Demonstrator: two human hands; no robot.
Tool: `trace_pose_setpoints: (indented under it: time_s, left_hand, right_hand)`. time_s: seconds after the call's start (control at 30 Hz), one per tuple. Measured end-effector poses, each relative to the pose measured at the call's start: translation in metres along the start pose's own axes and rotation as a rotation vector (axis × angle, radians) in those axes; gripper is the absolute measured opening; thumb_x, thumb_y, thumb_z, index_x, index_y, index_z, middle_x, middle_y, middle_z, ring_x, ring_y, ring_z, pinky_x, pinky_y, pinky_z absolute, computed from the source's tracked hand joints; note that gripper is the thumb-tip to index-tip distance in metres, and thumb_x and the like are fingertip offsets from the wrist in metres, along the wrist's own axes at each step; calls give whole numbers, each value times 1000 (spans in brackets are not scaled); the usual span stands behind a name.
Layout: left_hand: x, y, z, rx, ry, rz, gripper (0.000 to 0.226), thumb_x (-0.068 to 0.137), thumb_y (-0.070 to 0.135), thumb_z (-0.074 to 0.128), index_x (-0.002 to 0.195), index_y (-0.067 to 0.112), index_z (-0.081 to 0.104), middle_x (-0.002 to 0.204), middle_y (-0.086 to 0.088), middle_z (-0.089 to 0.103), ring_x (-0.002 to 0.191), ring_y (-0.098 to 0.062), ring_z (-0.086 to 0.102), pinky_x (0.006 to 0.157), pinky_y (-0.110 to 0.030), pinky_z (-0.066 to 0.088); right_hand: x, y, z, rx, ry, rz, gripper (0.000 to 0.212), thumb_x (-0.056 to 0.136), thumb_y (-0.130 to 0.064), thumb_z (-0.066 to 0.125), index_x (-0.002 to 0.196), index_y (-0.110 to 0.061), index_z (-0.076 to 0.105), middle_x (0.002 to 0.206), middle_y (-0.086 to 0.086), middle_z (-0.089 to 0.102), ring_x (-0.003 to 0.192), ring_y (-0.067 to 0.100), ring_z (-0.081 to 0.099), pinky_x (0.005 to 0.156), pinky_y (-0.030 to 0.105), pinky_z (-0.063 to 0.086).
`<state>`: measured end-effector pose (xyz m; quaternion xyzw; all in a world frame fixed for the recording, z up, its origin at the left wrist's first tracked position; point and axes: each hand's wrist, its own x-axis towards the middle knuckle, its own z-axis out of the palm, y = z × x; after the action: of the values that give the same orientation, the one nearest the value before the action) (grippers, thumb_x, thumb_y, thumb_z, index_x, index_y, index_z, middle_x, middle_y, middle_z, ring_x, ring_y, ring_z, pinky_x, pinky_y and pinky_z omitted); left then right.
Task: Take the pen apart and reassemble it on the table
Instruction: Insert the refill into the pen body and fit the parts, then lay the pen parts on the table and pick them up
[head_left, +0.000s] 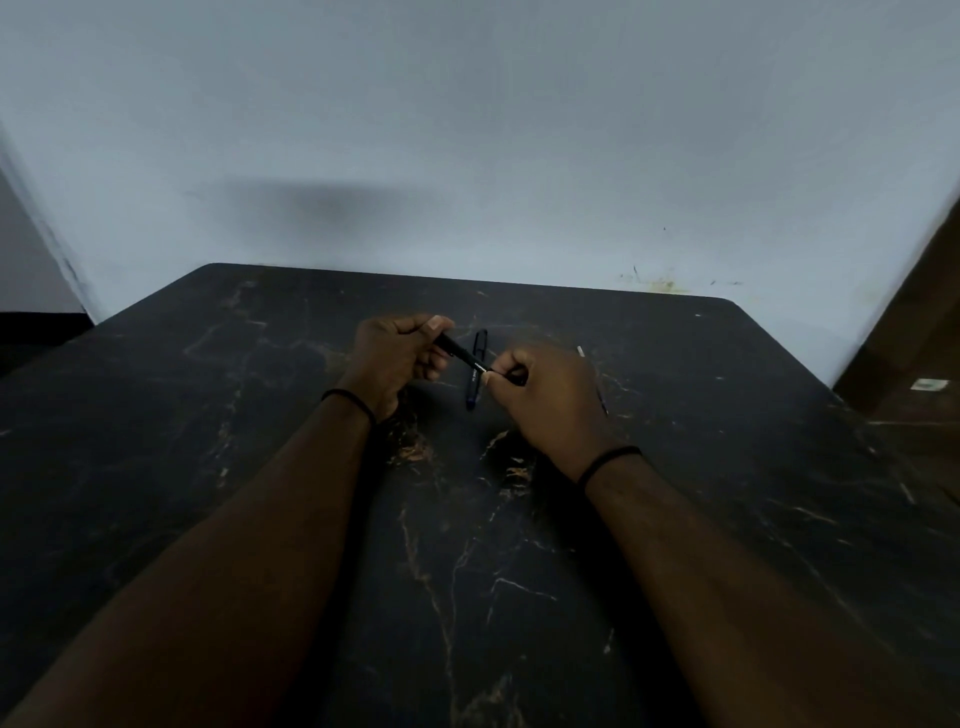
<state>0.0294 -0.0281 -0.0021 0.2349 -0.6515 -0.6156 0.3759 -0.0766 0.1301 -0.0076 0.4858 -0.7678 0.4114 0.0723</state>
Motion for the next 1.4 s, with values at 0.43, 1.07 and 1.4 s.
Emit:
trace_pose_setpoints:
  time_s: [0.43,1.07,1.4]
  left_hand:
    - [-1,0,-2,-61,-27,52,16,98,8,56,89,8,70,61,-2,68,48,-10,59,48,-21,52]
    - [-6,-4,22,894,175,231,53,98,50,50,54,19,48,51,4,42,45,-9,37,47,-25,28]
    - [-3,3,40,1360,-40,111,33,92,39,50,107,14,66,107,-12,69,92,-27,63,72,-33,48]
  right_hand:
    - [-3,-1,4,128,16,97,17,83,-43,70,70,-32,67,64,-13,67,59,5,62,57,35,56]
    - [0,3,-11,28,151,350,27,87,-40,69,71,-19,66,66,-6,65,64,10,61,55,24,45]
    - [-2,-1,-6,-14,146,357,29,86,-41,69,64,-23,61,59,-9,61,58,6,59,53,24,41]
